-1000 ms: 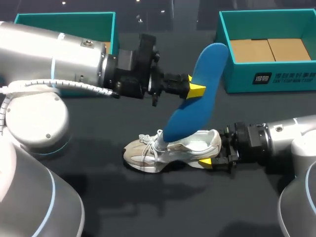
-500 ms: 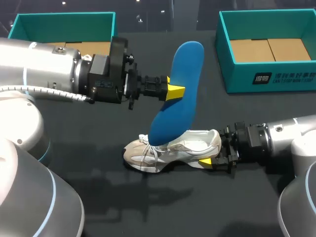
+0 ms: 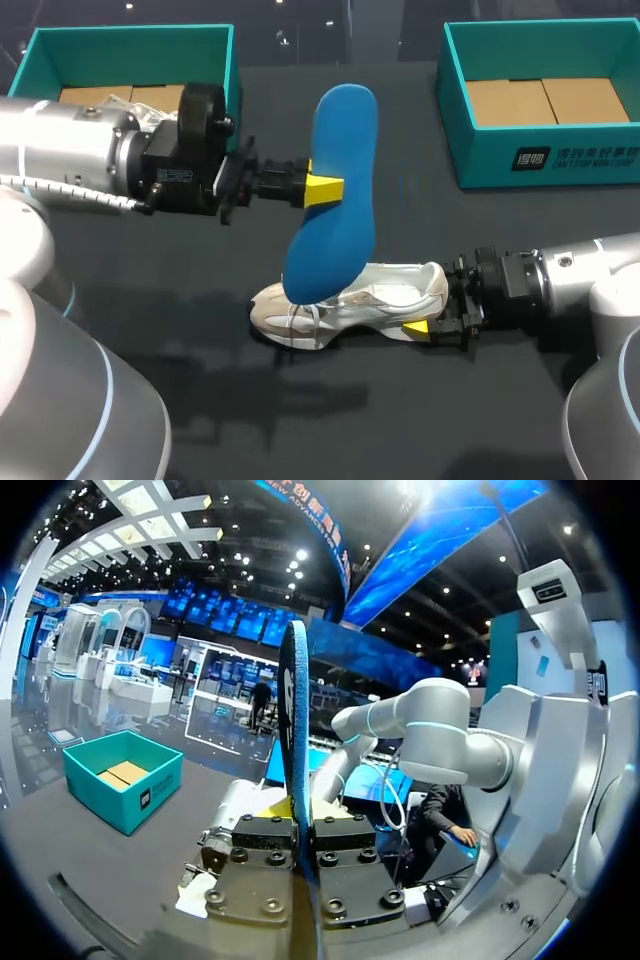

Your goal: Take the shoe out of the shoebox, open the shoe tongue, remove and reinsert the insole, then place the shoe into the shoebox

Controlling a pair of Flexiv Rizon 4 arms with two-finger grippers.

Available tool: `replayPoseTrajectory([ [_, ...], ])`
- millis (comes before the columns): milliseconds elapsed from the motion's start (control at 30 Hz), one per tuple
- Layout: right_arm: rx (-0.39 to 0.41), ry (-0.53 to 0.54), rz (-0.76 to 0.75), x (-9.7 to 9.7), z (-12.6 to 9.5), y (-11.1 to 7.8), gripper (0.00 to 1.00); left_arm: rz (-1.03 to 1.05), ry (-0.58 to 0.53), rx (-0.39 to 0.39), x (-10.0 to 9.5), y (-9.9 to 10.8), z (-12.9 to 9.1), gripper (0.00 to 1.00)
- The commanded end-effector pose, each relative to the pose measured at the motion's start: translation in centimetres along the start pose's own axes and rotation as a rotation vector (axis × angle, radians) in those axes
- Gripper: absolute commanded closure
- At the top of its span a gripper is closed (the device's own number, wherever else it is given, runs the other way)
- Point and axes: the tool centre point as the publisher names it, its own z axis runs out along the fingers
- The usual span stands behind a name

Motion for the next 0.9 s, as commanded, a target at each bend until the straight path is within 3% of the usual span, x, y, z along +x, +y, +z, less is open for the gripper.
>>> replayPoseTrajectory([
  [33, 0.004, 0.000, 0.001, 0.08, -0.05, 0.15, 1.00, -0.006, -0.008, 0.031, 0.76, 0.33, -0.38, 1.00],
  [800, 0.020, -0.006, -0.008, -0.12, -0.38, 0.30, 1.00, -0.013, -0.008, 0.058, 1.04, 0.31, -0.48, 1.00],
  [833, 0.023, -0.008, -0.013, -0.15, -0.46, 0.34, 0.87, -0.013, -0.008, 0.058, 1.04, 0.31, -0.48, 1.00],
  [867, 0.026, -0.010, -0.015, -0.18, -0.55, 0.38, 0.54, -0.013, -0.008, 0.058, 1.04, 0.31, -0.48, 1.00],
  [900, 0.029, -0.011, -0.015, -0.21, -0.63, 0.42, 0.00, -0.013, -0.008, 0.058, 1.04, 0.31, -0.48, 1.00],
])
